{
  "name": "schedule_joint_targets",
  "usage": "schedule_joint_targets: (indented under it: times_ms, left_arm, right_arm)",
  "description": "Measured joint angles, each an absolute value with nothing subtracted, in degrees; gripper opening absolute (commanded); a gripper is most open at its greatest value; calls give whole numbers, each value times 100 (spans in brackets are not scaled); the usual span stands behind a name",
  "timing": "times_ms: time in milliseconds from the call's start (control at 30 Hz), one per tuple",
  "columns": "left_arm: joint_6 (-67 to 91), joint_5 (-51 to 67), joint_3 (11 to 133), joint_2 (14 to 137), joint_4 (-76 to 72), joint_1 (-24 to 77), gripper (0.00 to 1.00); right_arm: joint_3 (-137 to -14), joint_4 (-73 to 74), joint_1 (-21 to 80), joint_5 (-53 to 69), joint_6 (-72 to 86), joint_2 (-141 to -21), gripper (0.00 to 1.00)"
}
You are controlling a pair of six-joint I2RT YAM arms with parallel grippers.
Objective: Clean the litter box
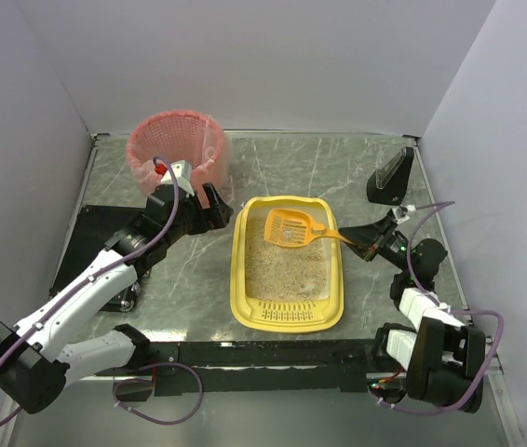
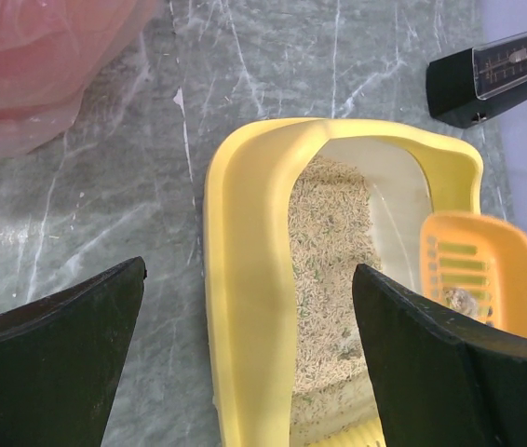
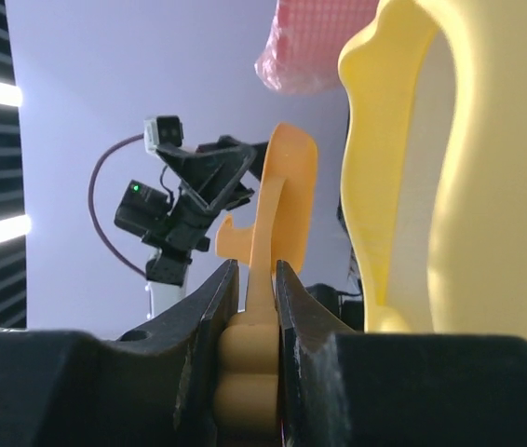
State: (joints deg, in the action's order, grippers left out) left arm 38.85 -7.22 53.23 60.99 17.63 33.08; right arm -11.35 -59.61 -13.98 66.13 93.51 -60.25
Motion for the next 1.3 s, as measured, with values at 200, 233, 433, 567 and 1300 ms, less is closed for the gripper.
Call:
schedule_joint_targets:
  times_ms: [200, 233, 433, 567, 1300]
  left_arm:
    - [3883, -738, 5323, 6099, 1750, 3308, 97]
    - [3881, -740, 5325, 6099, 1745, 3308, 97]
    - [3868, -921, 5325, 6077, 1940, 3308, 97]
    - [3966, -1221, 5301, 5872, 2152, 3308, 97]
    - [5804, -3472, 4897, 4182, 4104, 3065, 97]
  right_arm:
    - [-1186, -5734, -1319, 6455, 9118, -6082, 0]
    - [-1223, -5730, -1201, 6510, 9105, -6099, 0]
    - [-1372, -5013, -1479, 6514, 8613, -5774, 0]
    - [-1767, -4222, -1310, 6281, 8108, -5435, 0]
    - [-7155, -2589, 1798, 4318, 7747, -8947, 0]
